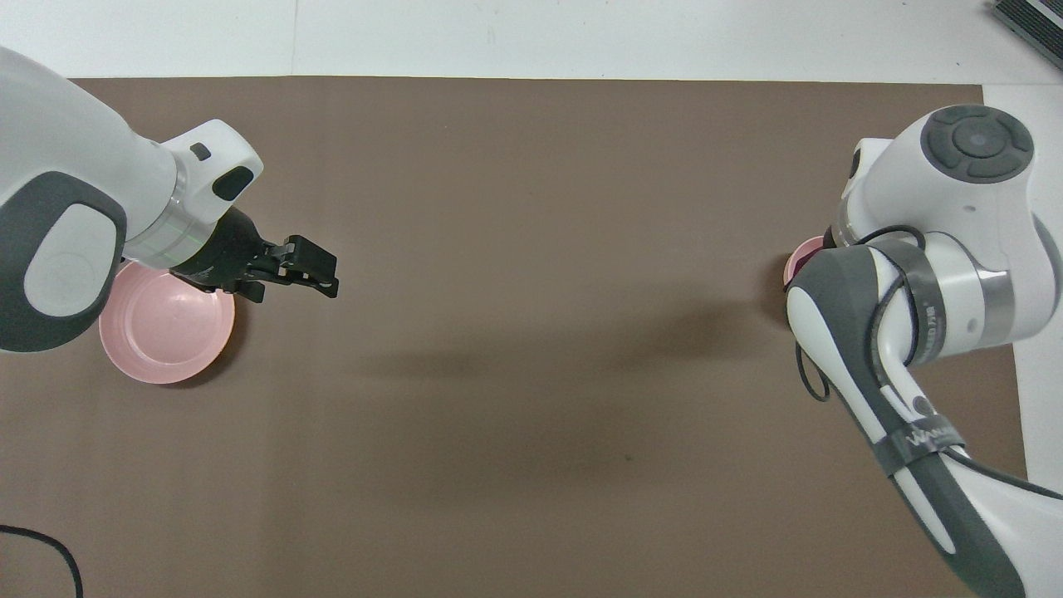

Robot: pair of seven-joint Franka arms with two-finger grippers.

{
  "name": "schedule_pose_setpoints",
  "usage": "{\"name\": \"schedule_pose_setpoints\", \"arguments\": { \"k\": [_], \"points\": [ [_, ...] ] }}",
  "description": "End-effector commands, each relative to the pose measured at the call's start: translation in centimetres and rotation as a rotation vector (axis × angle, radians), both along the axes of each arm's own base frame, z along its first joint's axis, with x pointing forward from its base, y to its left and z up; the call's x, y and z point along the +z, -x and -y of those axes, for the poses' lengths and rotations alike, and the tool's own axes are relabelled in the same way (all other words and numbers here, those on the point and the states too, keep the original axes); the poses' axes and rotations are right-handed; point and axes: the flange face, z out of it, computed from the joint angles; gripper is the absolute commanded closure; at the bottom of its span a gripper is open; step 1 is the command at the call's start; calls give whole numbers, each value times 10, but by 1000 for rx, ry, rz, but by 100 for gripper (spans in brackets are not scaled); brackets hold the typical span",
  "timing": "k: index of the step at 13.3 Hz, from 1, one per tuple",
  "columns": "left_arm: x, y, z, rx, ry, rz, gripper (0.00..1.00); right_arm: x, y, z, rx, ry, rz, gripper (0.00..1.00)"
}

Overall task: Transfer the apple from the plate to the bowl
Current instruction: 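Move the apple over the pink bowl while the left gripper retracts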

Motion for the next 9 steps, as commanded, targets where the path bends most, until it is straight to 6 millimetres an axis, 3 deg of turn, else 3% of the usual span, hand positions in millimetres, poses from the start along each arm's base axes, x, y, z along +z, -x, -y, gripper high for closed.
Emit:
{"name": "schedule_pose_setpoints", "arguments": {
  "k": [1,5,7,9],
  "points": [
    [11,7,-24,-46,-99,4,0,-10,-25,-6,120,136,45,100],
    [39,12,-69,43,-136,37,0,-51,-37,-6,293,275,10,100],
    [41,10,-91,83,-136,37,0,-72,-38,3,358,295,0,100],
    [41,9,-102,103,-137,37,0,-76,-39,6,378,291,-6,100]
  ]
}}
